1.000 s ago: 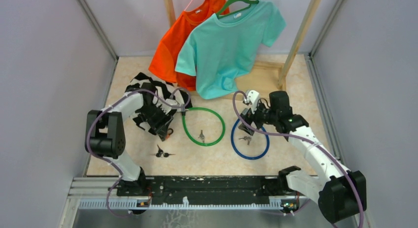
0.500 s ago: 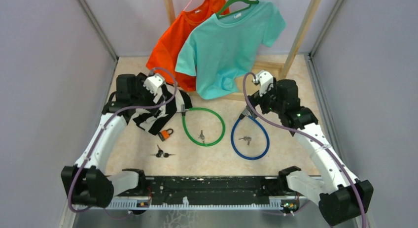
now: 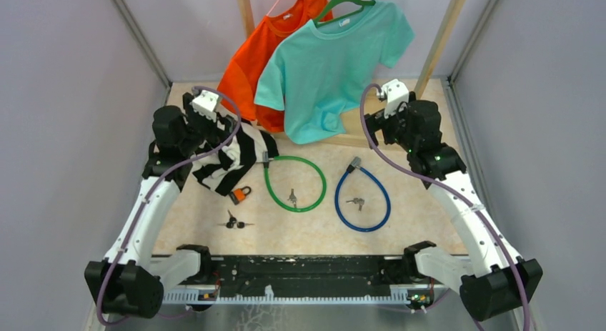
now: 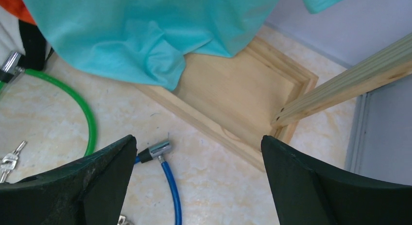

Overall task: Lock with the key
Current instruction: Reset both arms

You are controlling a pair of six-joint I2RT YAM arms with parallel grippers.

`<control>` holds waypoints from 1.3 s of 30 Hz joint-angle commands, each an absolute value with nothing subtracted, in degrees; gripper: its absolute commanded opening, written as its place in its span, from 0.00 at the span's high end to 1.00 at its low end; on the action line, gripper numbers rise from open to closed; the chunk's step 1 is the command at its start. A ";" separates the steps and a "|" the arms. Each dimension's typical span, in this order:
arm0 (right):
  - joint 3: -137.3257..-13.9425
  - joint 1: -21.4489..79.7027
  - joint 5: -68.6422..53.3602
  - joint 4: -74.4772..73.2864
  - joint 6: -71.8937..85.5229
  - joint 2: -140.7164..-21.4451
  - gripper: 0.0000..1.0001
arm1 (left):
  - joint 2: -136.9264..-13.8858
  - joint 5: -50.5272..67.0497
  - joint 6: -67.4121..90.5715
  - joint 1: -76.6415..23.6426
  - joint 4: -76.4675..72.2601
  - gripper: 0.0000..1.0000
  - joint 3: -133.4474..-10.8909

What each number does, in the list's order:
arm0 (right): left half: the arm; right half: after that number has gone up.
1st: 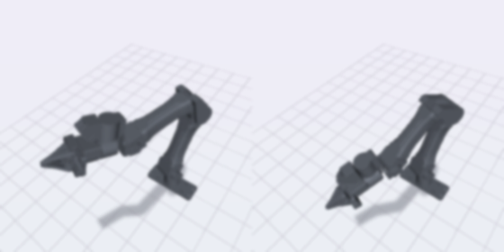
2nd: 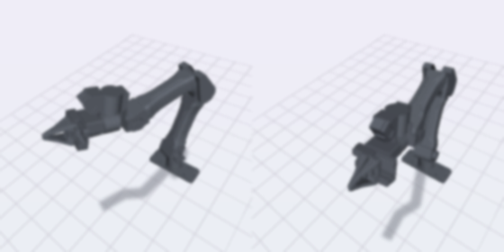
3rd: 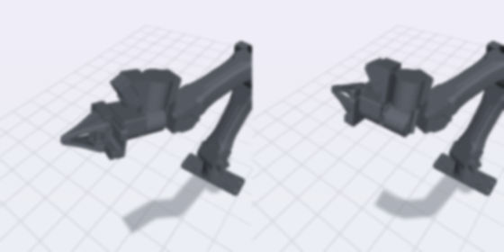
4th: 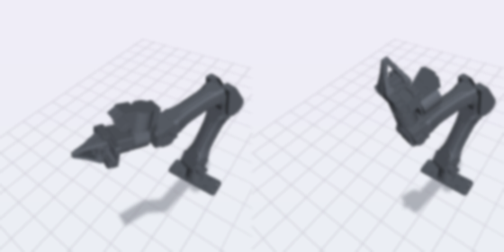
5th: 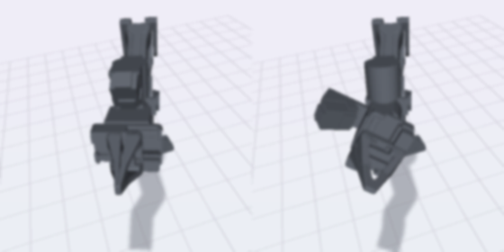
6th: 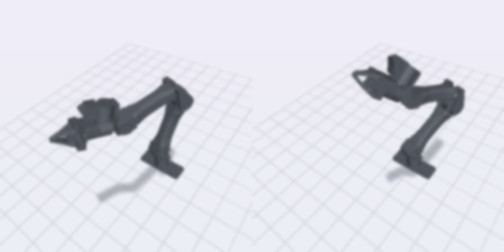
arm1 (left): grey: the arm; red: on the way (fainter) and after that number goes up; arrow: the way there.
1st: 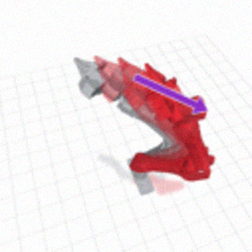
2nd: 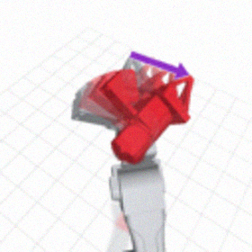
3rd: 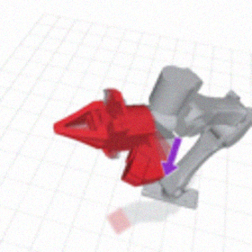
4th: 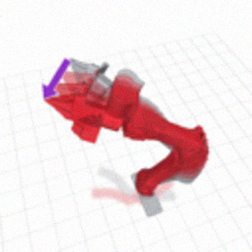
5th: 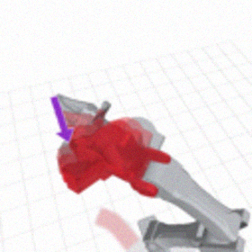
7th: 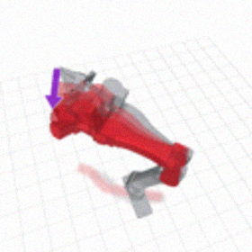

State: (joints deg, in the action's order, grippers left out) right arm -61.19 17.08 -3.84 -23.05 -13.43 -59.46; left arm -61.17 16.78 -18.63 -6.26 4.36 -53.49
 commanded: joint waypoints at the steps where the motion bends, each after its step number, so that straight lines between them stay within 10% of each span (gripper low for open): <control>1: -61.33 16.79 1.93 -13.70 -12.97 -59.07 0.02 | -59.11 18.99 -15.95 -6.01 1.49 0.00 -55.14; 39: -41.51 16.34 1.17 -3.43 -14.63 -43.59 0.01 | -46.76 27.34 -13.89 -4.25 1.42 0.00 -43.51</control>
State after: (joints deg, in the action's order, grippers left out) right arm -41.52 16.69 0.78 -7.07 -14.11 -44.56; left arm -47.62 25.23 -13.52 -4.71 2.46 -44.12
